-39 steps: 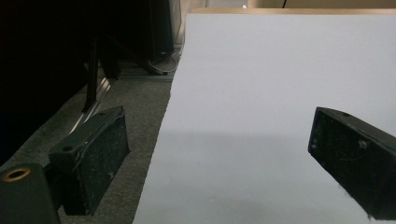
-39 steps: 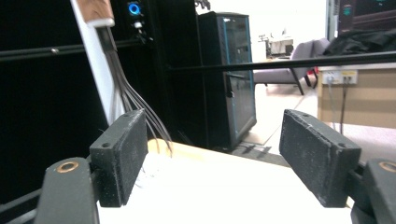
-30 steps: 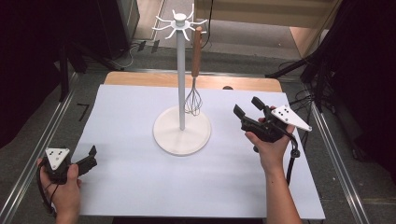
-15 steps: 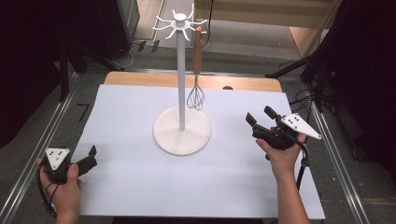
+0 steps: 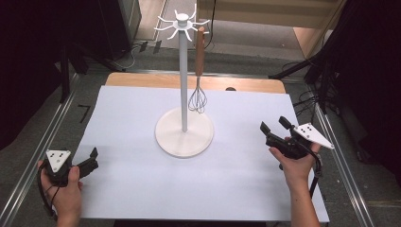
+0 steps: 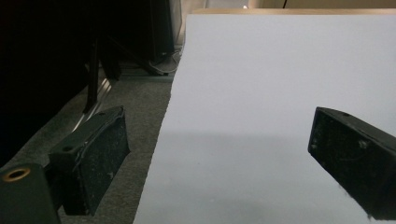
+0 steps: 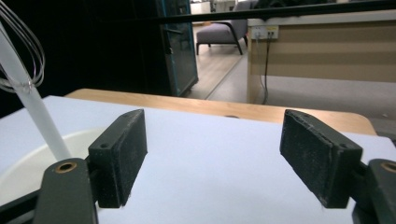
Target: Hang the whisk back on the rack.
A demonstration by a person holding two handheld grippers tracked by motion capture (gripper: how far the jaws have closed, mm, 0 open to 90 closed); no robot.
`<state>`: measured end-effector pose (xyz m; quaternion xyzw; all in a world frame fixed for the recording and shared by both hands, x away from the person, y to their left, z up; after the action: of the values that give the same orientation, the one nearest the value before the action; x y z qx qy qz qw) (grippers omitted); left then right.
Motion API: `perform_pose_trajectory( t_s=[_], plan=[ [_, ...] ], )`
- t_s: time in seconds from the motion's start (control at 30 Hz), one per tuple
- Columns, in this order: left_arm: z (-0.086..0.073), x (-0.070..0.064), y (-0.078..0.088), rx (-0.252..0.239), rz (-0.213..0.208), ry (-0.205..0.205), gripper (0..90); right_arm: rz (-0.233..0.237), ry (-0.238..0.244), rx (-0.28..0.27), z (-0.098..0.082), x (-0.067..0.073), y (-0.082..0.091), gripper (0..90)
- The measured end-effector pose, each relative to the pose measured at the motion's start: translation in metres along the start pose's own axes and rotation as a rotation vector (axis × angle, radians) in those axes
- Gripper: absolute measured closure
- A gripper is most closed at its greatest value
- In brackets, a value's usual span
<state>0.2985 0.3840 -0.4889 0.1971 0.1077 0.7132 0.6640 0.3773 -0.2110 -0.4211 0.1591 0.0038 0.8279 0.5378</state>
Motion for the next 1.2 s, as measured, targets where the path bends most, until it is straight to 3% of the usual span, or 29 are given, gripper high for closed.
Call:
perform_pose_trajectory(
  t_s=[0.47, 0.77, 1.0, 1.03, 1.2],
  plan=[
    [0.0, 0.0, 0.0, -0.003, 0.0, 0.002, 6.0, -0.094, -0.011, 0.066, -0.032, -0.034, 0.019, 24.6],
    [0.0, 0.0, 0.0, 0.0, 0.0, 0.002, 6.0, -0.247, -0.022, 0.181, -0.065, -0.062, 0.03, 25.1],
    [0.0, 0.0, 0.0, 0.002, -0.001, -0.001, 6.0, -0.297, -0.022, 0.213, -0.081, -0.073, 0.038, 24.6],
    [0.0, 0.0, 0.0, 0.002, 0.003, 0.0, 6.0, -0.326, -0.022, 0.249, -0.09, -0.078, 0.038, 24.7],
    [0.0, 0.0, 0.0, 0.001, 0.002, 0.008, 6.0, -0.371, -0.04, 0.264, -0.091, -0.082, 0.037, 23.6]
  ],
)
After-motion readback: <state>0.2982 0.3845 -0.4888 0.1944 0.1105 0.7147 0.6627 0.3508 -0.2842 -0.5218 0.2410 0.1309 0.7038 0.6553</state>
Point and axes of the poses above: each handheld gripper's, and its own axes: y roughly backward along the jaws, z roughly out of its top, x roughly to its left, the point moved 7 cm from there along -y, roughly forward along the jaws, and after that the axes turned 6 degrees about -y, right-handed, at the moved point
